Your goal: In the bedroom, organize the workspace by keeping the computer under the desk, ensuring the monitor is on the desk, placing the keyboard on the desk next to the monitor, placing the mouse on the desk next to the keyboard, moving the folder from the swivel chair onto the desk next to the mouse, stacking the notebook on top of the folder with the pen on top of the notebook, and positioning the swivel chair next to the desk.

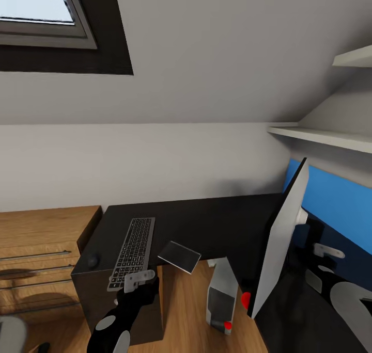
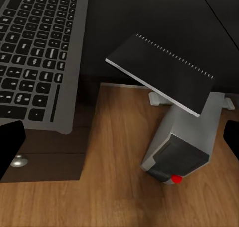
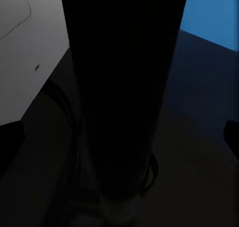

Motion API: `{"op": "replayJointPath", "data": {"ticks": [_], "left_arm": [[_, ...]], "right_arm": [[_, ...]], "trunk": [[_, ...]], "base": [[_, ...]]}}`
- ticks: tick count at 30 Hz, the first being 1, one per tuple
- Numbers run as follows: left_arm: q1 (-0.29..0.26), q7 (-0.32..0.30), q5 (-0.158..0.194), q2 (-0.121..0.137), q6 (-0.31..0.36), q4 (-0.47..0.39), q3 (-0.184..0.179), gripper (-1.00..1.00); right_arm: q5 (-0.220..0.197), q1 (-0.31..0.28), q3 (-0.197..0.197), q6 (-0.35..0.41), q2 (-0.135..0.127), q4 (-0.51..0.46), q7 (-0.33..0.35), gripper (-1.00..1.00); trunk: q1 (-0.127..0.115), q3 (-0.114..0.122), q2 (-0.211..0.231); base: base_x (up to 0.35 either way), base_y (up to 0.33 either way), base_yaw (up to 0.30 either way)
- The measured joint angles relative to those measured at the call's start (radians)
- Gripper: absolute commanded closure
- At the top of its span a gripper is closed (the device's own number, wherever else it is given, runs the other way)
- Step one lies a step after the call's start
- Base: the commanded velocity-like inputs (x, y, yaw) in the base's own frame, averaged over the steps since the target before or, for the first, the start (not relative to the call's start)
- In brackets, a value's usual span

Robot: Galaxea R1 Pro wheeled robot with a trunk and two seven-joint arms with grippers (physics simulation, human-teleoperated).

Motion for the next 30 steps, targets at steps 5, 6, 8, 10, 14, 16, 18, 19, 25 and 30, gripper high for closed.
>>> {"op": "replayJointPath", "data": {"ticks": [5,6,8,10,14,16,18,19,25,30], "left_arm": [[0.0,0.0,0.0,0.0,-0.001,0.0,0.0,-1.0],[0.0,0.0,0.0,0.0,-0.001,0.0,0.0,-1.0],[0.0,0.0,0.0,0.0,-0.001,0.0,0.0,-1.0],[0.0,0.0,0.0,0.0,-0.001,0.0,0.0,-1.0],[0.0,0.0,0.0,0.0,-0.001,0.0,0.0,-1.0],[0.0,0.0,0.0,0.0,-0.001,0.0,0.0,-1.0],[0.0,0.0,0.0,0.0,-0.001,0.0,0.0,-1.0],[0.0,0.0,0.0,0.0,-0.001,0.0,0.0,-1.0],[0.0,0.0,0.0,0.0,-0.001,0.0,0.0,-1.0],[0.0,0.0,0.0,0.0,-0.001,0.0,0.0,-1.0]], "right_arm": [[0.0,0.0,0.0,0.0,-0.002,0.0,-0.014,-1.0],[0.0,0.0,0.0,0.0,-0.002,0.0,-0.015,-1.0],[0.0,0.0,0.0,0.0,-0.002,0.0,-0.015,-1.0],[0.0,0.0,0.0,0.0,-0.002,0.0,-0.015,-1.0],[0.0,0.0,0.001,0.0,-0.002,0.0,-0.015,-1.0],[0.0,0.0,0.001,0.0,-0.002,0.0,-0.015,-1.0],[0.0,0.0,0.001,0.0,-0.002,0.0,-0.015,-1.0],[0.0,0.0,0.001,0.0,-0.002,0.0,-0.015,-1.0],[0.0,0.0,0.001,0.0,-0.002,0.0,-0.015,-1.0],[0.0,0.0,0.001,0.0,-0.002,0.0,-0.015,-1.0]], "trunk": [[0.0,0.0,0.0],[0.0,0.0,0.0],[0.0,0.0,0.0],[0.0,0.0,0.0],[0.0,0.0,0.0],[0.0,0.0,0.0],[0.0,0.0,0.0],[0.0,0.0,0.0],[0.0,0.0,0.0],[0.0,0.0,0.0]], "base": [[0.0,0.0,0.0],[0.01,0.0,0.0],[0.045,0.0,0.0],[0.16,0.0,0.0],[0.124,0.0,0.0],[0.05,0.0,0.0],[0.029,0.0,0.0],[0.018,0.0,0.0],[0.007,0.0,0.0],[0.001,0.0,0.0]]}}
